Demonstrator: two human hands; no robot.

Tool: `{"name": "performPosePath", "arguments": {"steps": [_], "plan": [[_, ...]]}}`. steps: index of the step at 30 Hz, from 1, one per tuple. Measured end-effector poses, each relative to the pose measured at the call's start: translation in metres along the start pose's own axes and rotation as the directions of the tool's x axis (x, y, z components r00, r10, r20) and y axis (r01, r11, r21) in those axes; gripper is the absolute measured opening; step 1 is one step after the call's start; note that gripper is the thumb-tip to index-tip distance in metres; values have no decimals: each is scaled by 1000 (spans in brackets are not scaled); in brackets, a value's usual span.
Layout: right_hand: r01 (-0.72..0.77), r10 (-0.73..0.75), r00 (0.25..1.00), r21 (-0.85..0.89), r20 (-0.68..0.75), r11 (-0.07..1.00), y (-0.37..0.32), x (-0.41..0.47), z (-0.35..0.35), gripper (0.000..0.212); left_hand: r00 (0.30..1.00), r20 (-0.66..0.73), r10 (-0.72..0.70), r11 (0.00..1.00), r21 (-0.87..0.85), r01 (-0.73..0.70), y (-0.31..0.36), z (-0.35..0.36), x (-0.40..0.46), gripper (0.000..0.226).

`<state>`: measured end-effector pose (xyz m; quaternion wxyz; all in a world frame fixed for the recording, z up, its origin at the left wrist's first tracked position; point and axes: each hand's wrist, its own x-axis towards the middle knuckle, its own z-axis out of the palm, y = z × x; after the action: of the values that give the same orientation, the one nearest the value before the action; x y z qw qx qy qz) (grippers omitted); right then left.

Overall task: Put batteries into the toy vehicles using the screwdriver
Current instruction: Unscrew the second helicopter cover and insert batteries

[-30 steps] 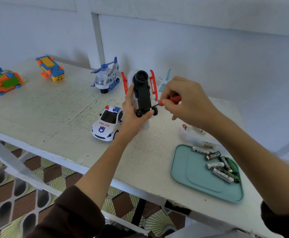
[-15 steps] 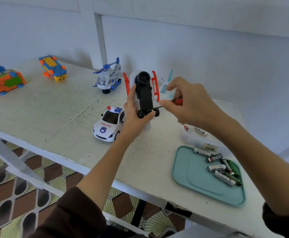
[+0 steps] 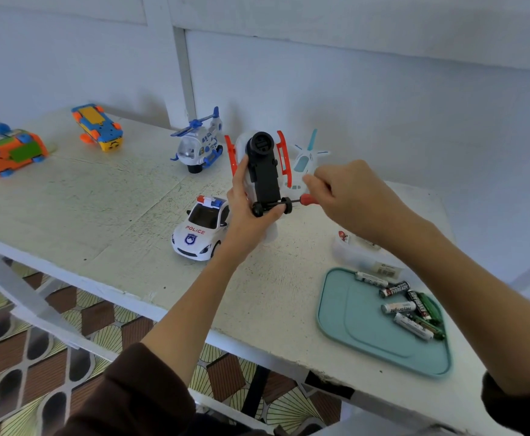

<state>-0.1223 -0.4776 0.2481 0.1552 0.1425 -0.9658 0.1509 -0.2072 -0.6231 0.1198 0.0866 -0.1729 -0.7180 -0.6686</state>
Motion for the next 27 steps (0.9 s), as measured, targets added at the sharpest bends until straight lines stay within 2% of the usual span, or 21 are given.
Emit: {"name": "performPosePath", "arguments": {"steps": [2,4,6,8,10,11,13,15,19,23,25,27], "plan": [[44,-40,997,65,-59,997,4,1,-4,28,1000,-6,2,1000,3,-2,0,0,0,97],[102,-87,992,183,-88,978,6,1,-7,4,1000,-10,0,1000,-7,0,1,1,0,97],[125,-116,992,204,-58,971,3,0,-9,16,1000,0,3,1000,-18,-3,2,1,-1,97],[53,-57,998,191,15,980,0,-1,-11,29,1000,8,-1,1000,-30,1,2,1,1,98],[-24,13,996,115,92,993,-2,1,-11,37,1000,4,-14,999,-33,14,1,0,1,98],[-16,10,995,53,96,998,-1,2,-11,40,1000,2,-16,999,-30,16,1,0,1,98],[40,-40,999,21,31,999,3,4,-8,32,1000,6,-13,1000,-26,13,1,0,0,99],[104,-101,994,121,-28,987,7,3,-7,9,1000,4,-7,1000,-22,7,1,0,-1,99],[234,-230,972,120,-50,965,11,-1,-5,15,1000,8,1,1000,-2,-1,0,-1,-1,99],[124,-124,992,11,-9,992,15,1,0,34,1000,24,-10,1000,-1,10,1,-2,-1,100],[122,-122,991,-9,-58,992,18,2,0,29,999,32,-5,1000,5,5,2,-2,-2,99],[177,-175,981,27,-82,984,14,2,-2,14,999,33,5,1000,16,-6,2,-2,-2,97]]}}
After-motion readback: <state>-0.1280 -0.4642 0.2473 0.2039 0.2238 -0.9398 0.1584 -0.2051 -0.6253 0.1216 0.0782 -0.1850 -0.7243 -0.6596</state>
